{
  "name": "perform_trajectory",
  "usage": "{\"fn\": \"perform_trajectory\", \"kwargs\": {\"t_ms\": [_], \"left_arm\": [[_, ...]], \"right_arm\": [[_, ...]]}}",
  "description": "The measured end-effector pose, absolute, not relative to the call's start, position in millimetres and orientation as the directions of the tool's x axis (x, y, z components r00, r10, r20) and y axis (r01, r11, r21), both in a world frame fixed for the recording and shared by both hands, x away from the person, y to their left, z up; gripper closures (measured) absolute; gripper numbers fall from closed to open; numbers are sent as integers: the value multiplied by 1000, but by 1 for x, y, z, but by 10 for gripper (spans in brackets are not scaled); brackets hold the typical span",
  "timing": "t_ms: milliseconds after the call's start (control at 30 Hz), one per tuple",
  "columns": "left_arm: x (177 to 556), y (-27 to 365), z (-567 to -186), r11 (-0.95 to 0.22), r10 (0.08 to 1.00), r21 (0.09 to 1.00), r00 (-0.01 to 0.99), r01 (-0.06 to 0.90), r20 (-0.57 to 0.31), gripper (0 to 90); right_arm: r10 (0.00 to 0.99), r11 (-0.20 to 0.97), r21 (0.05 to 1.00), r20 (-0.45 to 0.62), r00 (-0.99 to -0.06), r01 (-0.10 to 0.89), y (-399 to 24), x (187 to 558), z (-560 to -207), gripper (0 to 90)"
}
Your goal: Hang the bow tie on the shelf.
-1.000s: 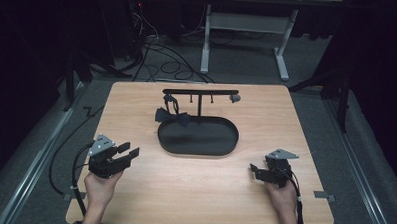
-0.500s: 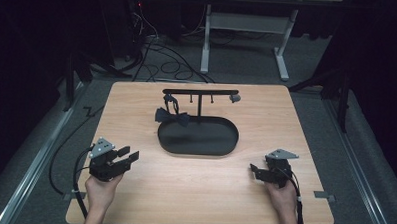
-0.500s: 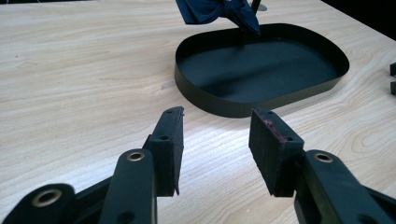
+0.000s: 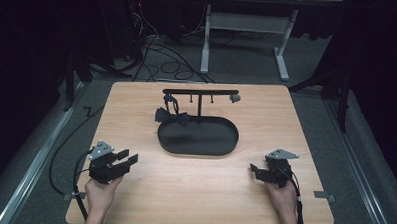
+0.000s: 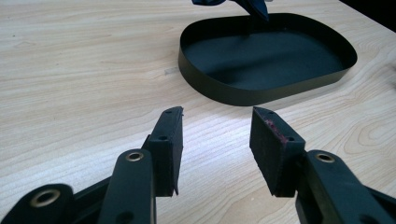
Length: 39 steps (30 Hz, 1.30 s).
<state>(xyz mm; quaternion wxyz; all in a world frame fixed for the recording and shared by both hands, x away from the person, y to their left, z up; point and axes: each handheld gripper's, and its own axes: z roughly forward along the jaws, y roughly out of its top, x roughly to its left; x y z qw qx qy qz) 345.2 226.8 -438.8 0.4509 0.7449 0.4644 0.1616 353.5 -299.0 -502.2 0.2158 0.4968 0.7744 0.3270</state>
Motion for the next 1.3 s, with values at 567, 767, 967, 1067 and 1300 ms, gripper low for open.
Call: {"fn": "perform_trajectory", "kwargs": {"t_ms": [567, 767, 967, 1067, 1300], "left_arm": [[346, 231, -454, -149, 839, 800, 502, 581, -208, 533], [345, 231, -459, -147, 843, 793, 494, 591, -212, 532], [346, 229, -466, -153, 844, 782, 492, 604, -214, 532], [347, 228, -470, -160, 844, 777, 493, 609, -213, 532], [346, 221, -480, -191, 853, 764, 490, 617, -182, 518]], "right_arm": [[911, 293, 721, -10, -413, 628, -299, 353, -502, 296], [911, 293, 721, -10, -413, 628, -299, 353, -502, 296], [911, 292, 721, -9, -412, 629, -299, 353, -502, 296], [911, 292, 721, -9, -413, 629, -299, 353, -502, 296], [911, 292, 720, -9, -412, 629, -299, 353, -502, 296]]}}
